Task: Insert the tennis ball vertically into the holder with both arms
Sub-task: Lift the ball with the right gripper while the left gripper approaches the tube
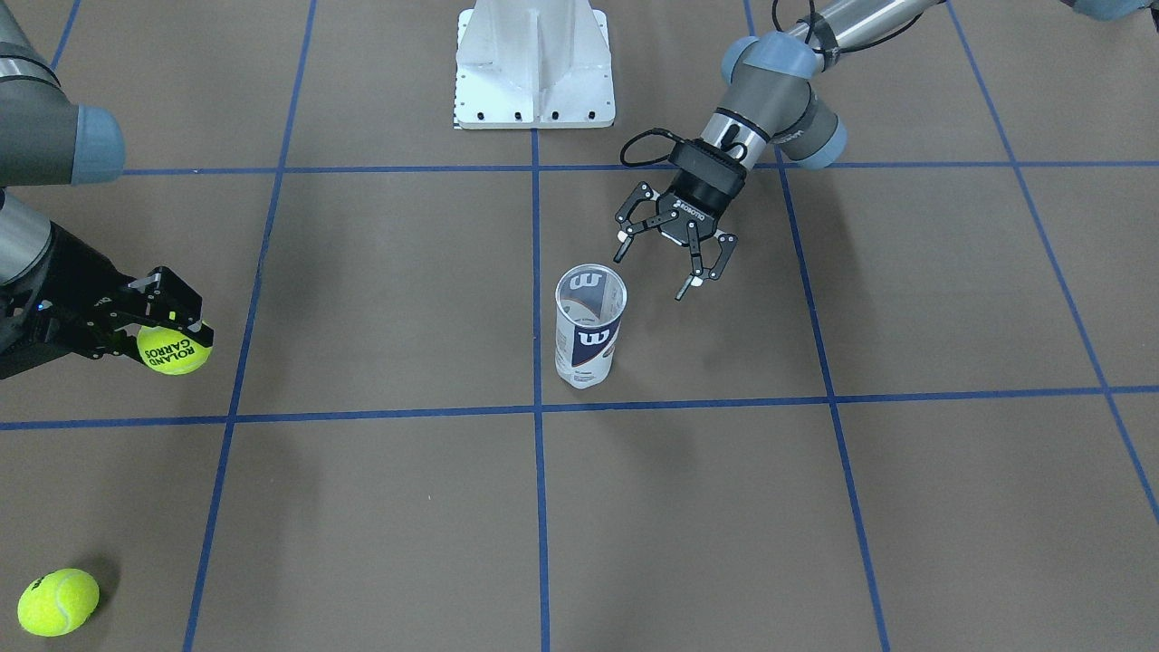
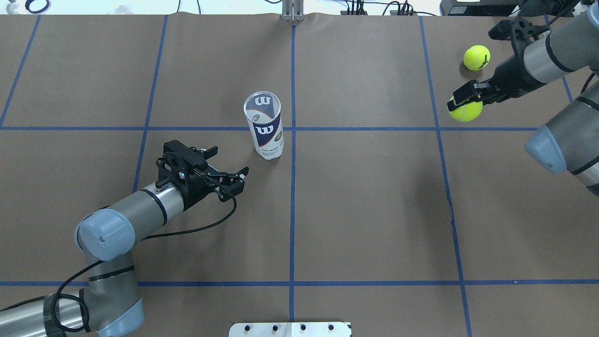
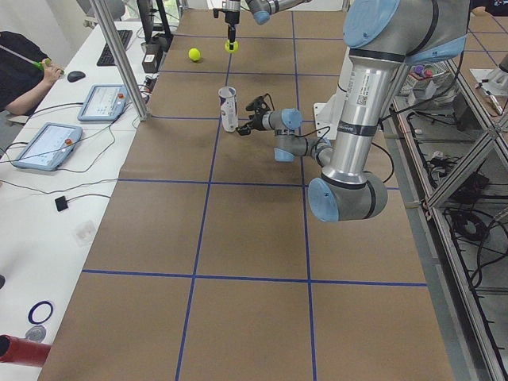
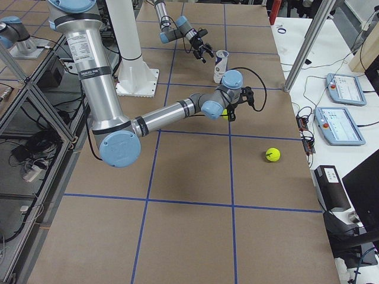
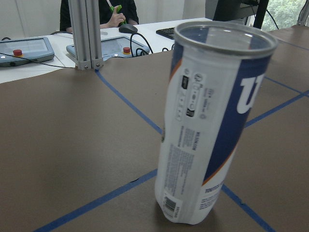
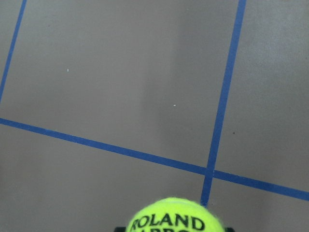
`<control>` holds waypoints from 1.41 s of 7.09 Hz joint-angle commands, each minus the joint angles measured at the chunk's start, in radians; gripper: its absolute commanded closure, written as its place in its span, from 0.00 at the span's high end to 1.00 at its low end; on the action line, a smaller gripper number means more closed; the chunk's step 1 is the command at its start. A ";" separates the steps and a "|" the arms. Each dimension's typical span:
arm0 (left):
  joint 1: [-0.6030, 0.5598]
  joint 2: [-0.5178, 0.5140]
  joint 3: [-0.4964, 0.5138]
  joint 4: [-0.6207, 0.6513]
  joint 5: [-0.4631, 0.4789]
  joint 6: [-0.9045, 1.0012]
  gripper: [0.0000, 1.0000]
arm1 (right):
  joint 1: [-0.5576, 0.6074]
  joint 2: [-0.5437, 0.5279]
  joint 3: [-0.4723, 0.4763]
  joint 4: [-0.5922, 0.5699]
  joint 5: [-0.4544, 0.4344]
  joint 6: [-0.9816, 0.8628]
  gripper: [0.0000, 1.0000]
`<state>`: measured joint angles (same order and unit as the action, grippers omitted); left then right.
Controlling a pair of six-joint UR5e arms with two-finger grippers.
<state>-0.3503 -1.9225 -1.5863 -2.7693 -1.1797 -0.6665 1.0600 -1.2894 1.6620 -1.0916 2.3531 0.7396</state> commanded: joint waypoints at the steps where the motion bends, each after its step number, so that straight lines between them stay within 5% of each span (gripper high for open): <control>1: 0.017 -0.103 0.086 0.003 0.037 0.007 0.99 | 0.000 0.037 0.001 -0.039 0.000 0.001 0.00; 10: 0.004 -0.185 0.190 0.013 0.071 0.039 0.99 | 0.000 0.067 -0.001 -0.094 -0.001 0.000 0.00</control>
<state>-0.3452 -2.0978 -1.4057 -2.7565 -1.1105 -0.6271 1.0600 -1.2227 1.6616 -1.1858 2.3516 0.7397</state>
